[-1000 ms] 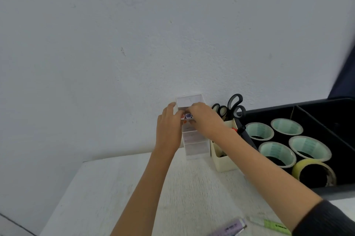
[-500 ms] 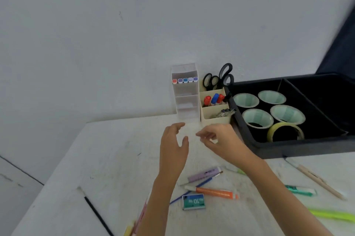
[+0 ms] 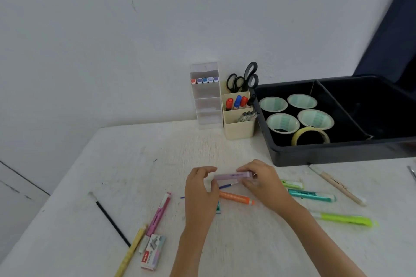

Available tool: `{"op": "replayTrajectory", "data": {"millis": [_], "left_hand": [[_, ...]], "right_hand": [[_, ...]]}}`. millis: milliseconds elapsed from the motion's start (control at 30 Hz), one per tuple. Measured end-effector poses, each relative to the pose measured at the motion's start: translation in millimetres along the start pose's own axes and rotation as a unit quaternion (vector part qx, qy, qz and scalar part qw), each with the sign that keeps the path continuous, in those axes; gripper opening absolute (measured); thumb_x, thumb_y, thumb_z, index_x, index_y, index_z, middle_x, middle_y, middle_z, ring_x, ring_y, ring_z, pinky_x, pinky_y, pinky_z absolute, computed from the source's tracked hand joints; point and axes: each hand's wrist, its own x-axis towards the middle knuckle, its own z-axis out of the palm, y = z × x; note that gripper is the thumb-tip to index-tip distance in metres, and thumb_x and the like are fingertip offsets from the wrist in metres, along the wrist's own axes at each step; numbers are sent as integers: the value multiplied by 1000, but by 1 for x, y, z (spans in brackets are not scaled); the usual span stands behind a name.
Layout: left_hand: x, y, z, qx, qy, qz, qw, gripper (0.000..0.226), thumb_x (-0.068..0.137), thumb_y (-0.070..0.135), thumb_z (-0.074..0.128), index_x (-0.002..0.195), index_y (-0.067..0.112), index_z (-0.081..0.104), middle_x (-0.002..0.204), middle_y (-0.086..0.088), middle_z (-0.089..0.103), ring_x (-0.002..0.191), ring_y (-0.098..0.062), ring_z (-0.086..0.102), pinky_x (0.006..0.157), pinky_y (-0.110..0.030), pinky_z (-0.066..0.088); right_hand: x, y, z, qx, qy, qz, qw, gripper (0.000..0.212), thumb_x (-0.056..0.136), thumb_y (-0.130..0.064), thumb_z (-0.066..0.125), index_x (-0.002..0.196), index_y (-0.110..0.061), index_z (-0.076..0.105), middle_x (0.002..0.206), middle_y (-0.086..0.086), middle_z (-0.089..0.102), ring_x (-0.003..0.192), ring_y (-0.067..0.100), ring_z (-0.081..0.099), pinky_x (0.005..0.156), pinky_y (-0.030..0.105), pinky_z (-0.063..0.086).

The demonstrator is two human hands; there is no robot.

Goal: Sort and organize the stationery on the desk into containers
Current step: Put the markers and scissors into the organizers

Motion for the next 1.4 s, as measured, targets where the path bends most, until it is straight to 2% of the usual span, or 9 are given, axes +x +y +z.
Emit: {"op": "replayTrajectory", "data": {"millis": [133,267,433,600,767,933,1067,1233,1400], "left_hand": [[-9,1,6,99,-58,64,991,31,77,0,63,98,23,66,103,12,56,101,-7,44,84,-5,29],[-16,6,19,195,-169,134,957,32,88,19,60,119,26,62,127,11,50,122,-10,37,98,-16,23],[-18,10,29,231,-223,137,937,29,96,25,47,125,25,56,139,9,40,128,-10,31,105,-21,21],[-11,26,26,145,-156,144,966,24,99,20,43,120,17,54,118,3,57,107,-12,50,92,-15,28],[8,38,16,29,-97,171,980,24,94,16,53,118,17,57,107,5,58,97,-7,55,86,-21,49],[31,43,2,-67,-23,195,978,32,89,13,59,114,30,51,101,23,50,97,12,54,75,-1,43],[47,51,-12,-111,42,184,976,23,86,23,59,101,38,50,96,23,56,93,11,56,75,-3,44],[69,53,-25,-173,104,154,967,19,79,15,73,89,25,60,87,12,65,83,-7,63,75,-17,53],[91,52,-37,-169,117,190,960,25,76,17,72,99,20,63,88,11,62,84,2,61,69,-6,48]], "right_hand": [[-21,-12,-30,146,114,84,979,12,81,-16,73,89,-23,69,83,-12,65,77,4,60,65,9,45],[-39,-19,-40,279,180,123,935,7,82,-21,71,88,-20,68,77,-2,70,74,16,66,69,24,53],[-48,-22,-45,322,222,122,912,12,81,-12,71,86,-10,60,72,3,70,69,19,67,66,27,55],[-49,-23,-54,365,196,89,906,9,85,-3,65,92,-9,61,77,8,72,73,18,69,68,24,55],[-41,-33,-57,404,183,67,894,10,91,-8,57,98,-6,63,80,12,72,78,23,69,74,29,57],[-24,-41,-54,331,202,44,921,14,86,-20,63,98,-15,64,76,2,71,73,16,65,67,28,55],[-2,-55,-55,279,194,-3,940,10,84,-20,66,93,-16,67,77,-5,72,78,8,67,71,21,54],[34,-72,-61,229,214,-50,948,11,77,-15,73,88,-16,71,79,-16,71,77,-1,66,72,9,50],[75,-80,-64,197,258,-82,942,14,77,-15,75,91,-16,73,83,-8,71,77,2,66,72,10,51]]}}
